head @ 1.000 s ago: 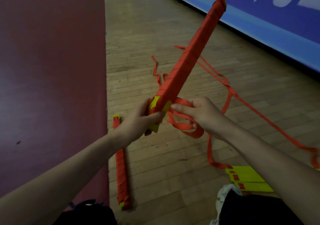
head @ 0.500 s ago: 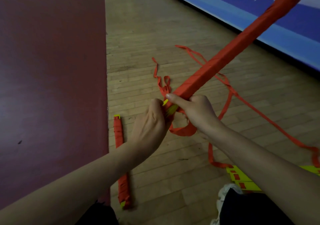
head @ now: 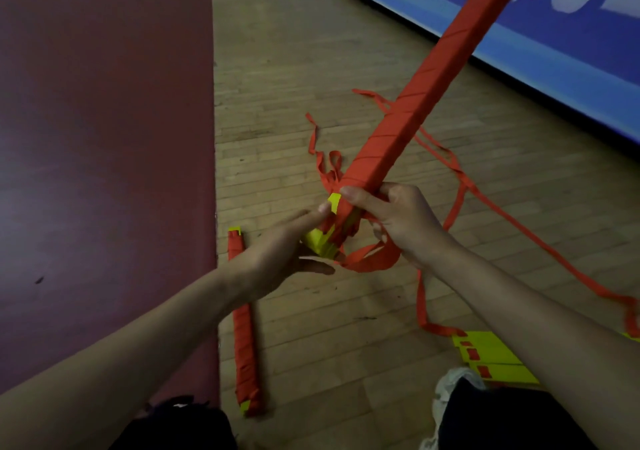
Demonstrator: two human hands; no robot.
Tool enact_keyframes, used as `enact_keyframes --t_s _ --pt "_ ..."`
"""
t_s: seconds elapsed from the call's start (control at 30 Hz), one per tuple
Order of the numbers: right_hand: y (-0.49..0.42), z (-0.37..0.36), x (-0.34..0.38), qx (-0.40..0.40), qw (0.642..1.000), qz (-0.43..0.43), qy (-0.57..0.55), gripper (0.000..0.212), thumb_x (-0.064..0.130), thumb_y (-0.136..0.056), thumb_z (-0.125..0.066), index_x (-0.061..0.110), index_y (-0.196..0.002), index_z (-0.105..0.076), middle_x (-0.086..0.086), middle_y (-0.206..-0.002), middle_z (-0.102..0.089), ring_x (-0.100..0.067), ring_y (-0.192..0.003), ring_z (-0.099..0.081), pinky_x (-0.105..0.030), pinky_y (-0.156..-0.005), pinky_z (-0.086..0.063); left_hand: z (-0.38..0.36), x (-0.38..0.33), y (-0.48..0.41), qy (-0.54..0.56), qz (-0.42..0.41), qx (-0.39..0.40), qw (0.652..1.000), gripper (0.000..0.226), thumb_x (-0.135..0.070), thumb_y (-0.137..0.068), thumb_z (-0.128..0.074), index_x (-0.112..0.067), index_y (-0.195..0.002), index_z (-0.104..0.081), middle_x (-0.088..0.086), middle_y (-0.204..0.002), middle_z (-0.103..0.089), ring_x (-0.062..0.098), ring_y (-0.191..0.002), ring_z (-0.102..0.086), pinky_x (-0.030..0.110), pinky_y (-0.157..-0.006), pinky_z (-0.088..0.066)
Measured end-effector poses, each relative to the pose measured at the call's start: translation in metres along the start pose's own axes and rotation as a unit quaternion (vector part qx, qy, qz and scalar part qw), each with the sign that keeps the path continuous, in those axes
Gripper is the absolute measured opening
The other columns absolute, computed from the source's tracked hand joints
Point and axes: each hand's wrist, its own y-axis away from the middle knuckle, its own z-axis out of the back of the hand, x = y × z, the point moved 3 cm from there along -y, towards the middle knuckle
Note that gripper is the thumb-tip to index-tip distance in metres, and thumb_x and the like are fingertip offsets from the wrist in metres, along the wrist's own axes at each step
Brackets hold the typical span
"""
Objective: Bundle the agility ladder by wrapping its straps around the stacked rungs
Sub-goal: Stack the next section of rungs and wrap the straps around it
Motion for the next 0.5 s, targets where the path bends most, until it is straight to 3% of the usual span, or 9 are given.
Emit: enact_keyframes --t_s 0.2,0.3,0.37,0.43,0.5 --pt "0.0011 -0.0018 0.0087 0.057 0.994 -0.008 -0.091 0.032 0.037 -0.071 -0.07 0.006 -0.072 -0.065 0.005 -0.041 -0.039 -0.006 -0.033 -0.03 -0.018 -0.036 -0.027 -0.0003 -0.0035 0.0052 0.187 0.038 0.1 0.976 0.035 -0.033 -0.082 -0.06 -0.006 -0.104 -0.062 0.011 -0.083 -0.068 0.016 -0.056 -0.064 0.025 -0.05 -0.056" --pt "0.0005 0.0003 0.0082 0.074 0.993 -0.009 -0.094 0.025 0.038 -0.071 -0.07 0.014 -0.064 -0.066 0.004 -0.04 -0.039 -0.007 -0.032 -0.03 -0.016 -0.035 -0.027 0.0003 -0.0028 0.0041 0.174 0.032 0.172 0.969 0.056 -0.036 -0.068 -0.081 -0.005 -0.11 -0.057 0.007 -0.083 -0.064 0.011 -0.054 -0.056 0.022 -0.048 -0.053" --pt "-0.0004 0.0018 0.0077 0.084 0.992 -0.01 -0.091 0.024 0.037 -0.072 -0.069 0.016 -0.062 -0.067 0.004 -0.039 -0.04 -0.007 -0.032 -0.03 -0.016 -0.035 -0.027 0.0002 0.0001 0.0026 0.152 0.021 0.183 0.971 0.065 -0.038 -0.065 -0.085 -0.005 -0.112 -0.054 0.003 -0.082 -0.061 0.007 -0.053 -0.051 0.019 -0.047 -0.049" --pt "-0.0007 0.0036 0.0075 0.094 0.992 -0.012 -0.087 0.024 0.037 -0.072 -0.069 0.016 -0.062 -0.068 0.003 -0.04 -0.039 -0.008 -0.032 -0.031 -0.016 -0.036 -0.028 -0.0024 0.0011 0.0024 0.15 0.009 0.172 0.974 0.06 -0.036 -0.067 -0.083 -0.005 -0.11 -0.054 0.003 -0.082 -0.061 0.007 -0.053 -0.048 0.017 -0.045 -0.046" --pt "-0.0005 0.0052 0.0058 0.1 0.993 -0.013 -0.067 0.029 0.039 -0.071 -0.069 0.011 -0.066 -0.066 0.001 -0.041 -0.039 -0.008 -0.032 -0.031 -0.016 -0.036 -0.028 -0.0044 0.0016 0.0027 0.14 0.005 0.142 0.98 0.042 -0.028 -0.077 -0.078 -0.006 -0.104 -0.055 0.003 -0.08 -0.061 0.007 -0.051 -0.046 0.016 -0.043 -0.042"
